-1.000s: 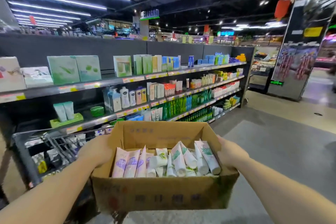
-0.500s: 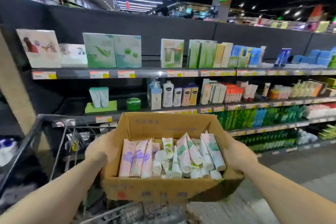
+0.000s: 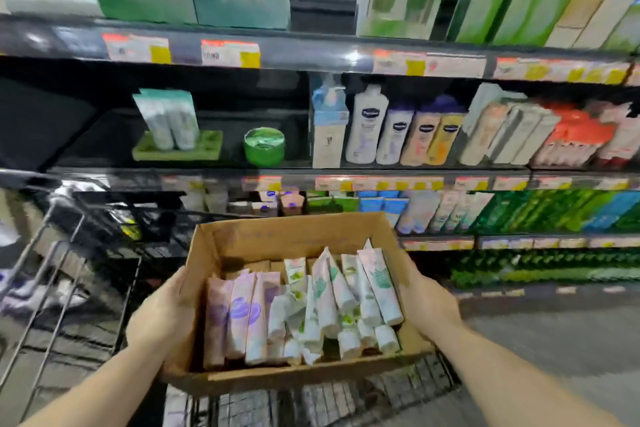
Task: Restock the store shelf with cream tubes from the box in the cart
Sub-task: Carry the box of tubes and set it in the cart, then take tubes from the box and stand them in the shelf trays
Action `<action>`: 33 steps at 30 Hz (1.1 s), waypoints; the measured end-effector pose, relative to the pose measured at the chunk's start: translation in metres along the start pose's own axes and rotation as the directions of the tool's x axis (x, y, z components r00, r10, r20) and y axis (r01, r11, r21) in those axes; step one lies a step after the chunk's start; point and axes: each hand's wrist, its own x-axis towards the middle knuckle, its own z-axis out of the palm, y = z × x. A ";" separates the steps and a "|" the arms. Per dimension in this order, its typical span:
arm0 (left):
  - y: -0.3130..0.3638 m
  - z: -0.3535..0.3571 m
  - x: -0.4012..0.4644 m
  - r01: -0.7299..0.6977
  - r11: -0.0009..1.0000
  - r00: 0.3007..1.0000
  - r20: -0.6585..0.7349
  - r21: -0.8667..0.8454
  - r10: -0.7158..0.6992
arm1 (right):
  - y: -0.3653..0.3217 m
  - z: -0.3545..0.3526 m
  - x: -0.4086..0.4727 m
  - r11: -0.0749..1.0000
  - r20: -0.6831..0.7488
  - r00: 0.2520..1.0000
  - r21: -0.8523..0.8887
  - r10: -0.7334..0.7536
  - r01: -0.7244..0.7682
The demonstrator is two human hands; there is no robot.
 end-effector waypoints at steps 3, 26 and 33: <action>-0.011 0.043 0.012 0.136 0.983 0.987 0.069 0.120 -0.145 | 0.013 0.044 0.028 0.999 0.015 0.999 0.036 0.032 -0.032; -0.063 0.223 0.019 0.393 0.917 0.874 0.283 0.070 -0.396 | 0.072 0.196 0.076 0.983 0.273 0.955 -0.170 0.114 -0.069; -0.002 0.224 0.022 0.191 0.973 0.948 0.230 0.132 -0.218 | 0.027 0.173 0.080 0.978 0.068 0.996 0.199 0.056 -0.068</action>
